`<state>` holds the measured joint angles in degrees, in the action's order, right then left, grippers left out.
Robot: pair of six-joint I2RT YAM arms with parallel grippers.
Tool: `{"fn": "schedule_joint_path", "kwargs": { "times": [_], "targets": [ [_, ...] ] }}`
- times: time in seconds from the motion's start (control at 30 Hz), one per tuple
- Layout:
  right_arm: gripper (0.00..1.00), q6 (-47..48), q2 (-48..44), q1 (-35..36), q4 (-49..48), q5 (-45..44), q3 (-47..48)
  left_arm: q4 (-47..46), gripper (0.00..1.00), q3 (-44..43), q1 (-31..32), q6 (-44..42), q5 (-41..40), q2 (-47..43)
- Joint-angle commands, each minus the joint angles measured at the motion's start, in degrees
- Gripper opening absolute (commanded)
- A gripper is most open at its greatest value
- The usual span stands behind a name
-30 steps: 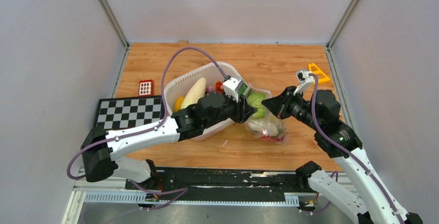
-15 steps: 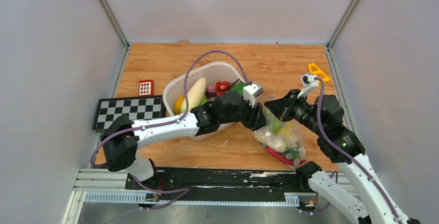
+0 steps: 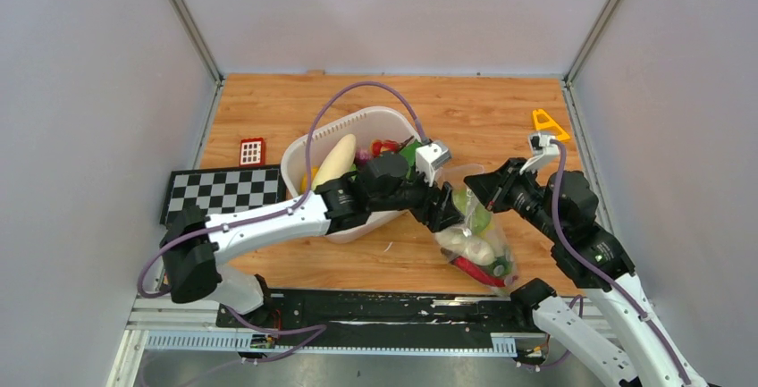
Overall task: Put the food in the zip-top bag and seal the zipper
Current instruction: Place the fake vegetable in the zipper food storage bag.
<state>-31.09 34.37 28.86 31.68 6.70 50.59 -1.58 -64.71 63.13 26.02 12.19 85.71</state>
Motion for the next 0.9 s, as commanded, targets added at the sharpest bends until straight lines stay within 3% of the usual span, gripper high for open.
{"fn": "schedule_joint_path", "kwargs": {
  "times": [0.0,0.27,0.47,0.6,0.77,0.87],
  "targets": [
    [0.00,1.29,-0.89,0.22,-6.32,-3.05,-0.20,3.03,0.82,-3.83,0.81,-2.64,0.97,-7.62],
    [0.00,1.31,-0.58,0.23,-7.33,-2.20,-0.69,11.12,0.86,-3.64,0.84,-4.81,-3.77,-12.57],
    [0.00,1.14,-0.75,0.16,-7.70,-1.99,-1.15,14.11,0.88,2.82,0.80,-1.37,-18.97,-18.56],
    [0.00,1.20,-0.24,0.22,-8.30,-0.73,-1.05,13.85,0.90,4.18,0.76,1.92,-24.98,-18.55],
    [0.00,1.18,-0.16,0.17,-8.30,0.24,-0.69,11.07,0.90,3.78,0.02,6.65,-27.12,-15.77],
    [0.00,1.14,-0.34,0.20,-8.01,0.89,-0.59,7.30,0.87,4.25,-2.07,7.89,-23.20,-14.46]
  ]
}}
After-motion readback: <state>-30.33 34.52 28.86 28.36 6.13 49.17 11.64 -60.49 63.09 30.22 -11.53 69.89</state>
